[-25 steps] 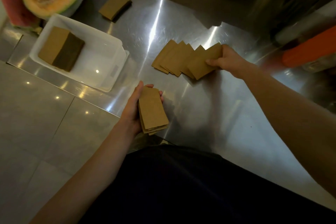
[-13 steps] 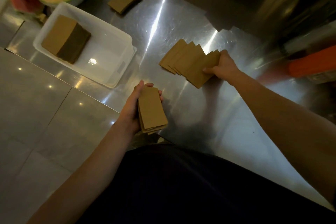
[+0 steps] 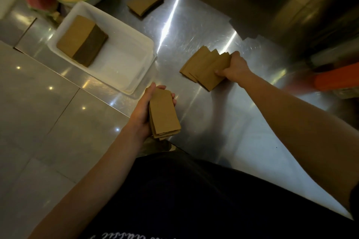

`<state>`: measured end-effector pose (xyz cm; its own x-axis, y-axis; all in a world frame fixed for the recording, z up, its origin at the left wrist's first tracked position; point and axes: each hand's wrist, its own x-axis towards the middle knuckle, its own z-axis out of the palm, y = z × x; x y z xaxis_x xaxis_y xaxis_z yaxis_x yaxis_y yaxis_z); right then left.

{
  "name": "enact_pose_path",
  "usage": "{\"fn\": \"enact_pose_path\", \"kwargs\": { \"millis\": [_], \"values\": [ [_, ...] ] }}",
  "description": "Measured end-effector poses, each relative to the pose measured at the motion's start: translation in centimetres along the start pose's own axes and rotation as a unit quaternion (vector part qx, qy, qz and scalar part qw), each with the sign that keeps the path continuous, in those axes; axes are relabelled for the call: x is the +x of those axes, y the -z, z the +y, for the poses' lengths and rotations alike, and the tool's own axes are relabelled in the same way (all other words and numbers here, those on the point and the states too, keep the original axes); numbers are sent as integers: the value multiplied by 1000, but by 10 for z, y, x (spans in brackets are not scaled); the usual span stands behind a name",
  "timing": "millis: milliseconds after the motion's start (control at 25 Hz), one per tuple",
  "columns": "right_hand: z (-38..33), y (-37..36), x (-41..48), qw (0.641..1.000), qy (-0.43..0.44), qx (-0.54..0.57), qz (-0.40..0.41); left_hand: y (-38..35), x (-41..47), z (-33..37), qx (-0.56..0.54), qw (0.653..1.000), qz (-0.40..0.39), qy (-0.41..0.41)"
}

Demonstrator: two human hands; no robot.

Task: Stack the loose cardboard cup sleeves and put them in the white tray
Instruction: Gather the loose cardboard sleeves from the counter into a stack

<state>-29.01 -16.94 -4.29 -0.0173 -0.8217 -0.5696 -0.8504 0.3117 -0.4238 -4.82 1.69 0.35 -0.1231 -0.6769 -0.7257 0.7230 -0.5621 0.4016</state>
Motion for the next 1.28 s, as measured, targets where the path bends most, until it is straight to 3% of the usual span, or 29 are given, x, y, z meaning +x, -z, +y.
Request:
{"fn": "enact_pose_path", "kwargs": {
  "millis": [120,280,440,840,1120,1280],
  "values": [
    [0,3,-6,999,-1,-29,46,11,3,4,-10,1000,4,-1],
    [5,19,-41,984,21,174,-41,16,12,9,3,1000,-5,23],
    [-8,40,-85,968,48,214,-121,16,25,17,41,997,-39,52],
    [-93,22,-146,966,136,39,-214,-5,41,44,149,967,-154,138],
    [-120,-6,-164,972,166,-79,-144,0,38,49,153,953,-207,159],
    [-118,-19,-169,975,193,-85,-69,1,39,50,112,956,-227,147]
  ]
}}
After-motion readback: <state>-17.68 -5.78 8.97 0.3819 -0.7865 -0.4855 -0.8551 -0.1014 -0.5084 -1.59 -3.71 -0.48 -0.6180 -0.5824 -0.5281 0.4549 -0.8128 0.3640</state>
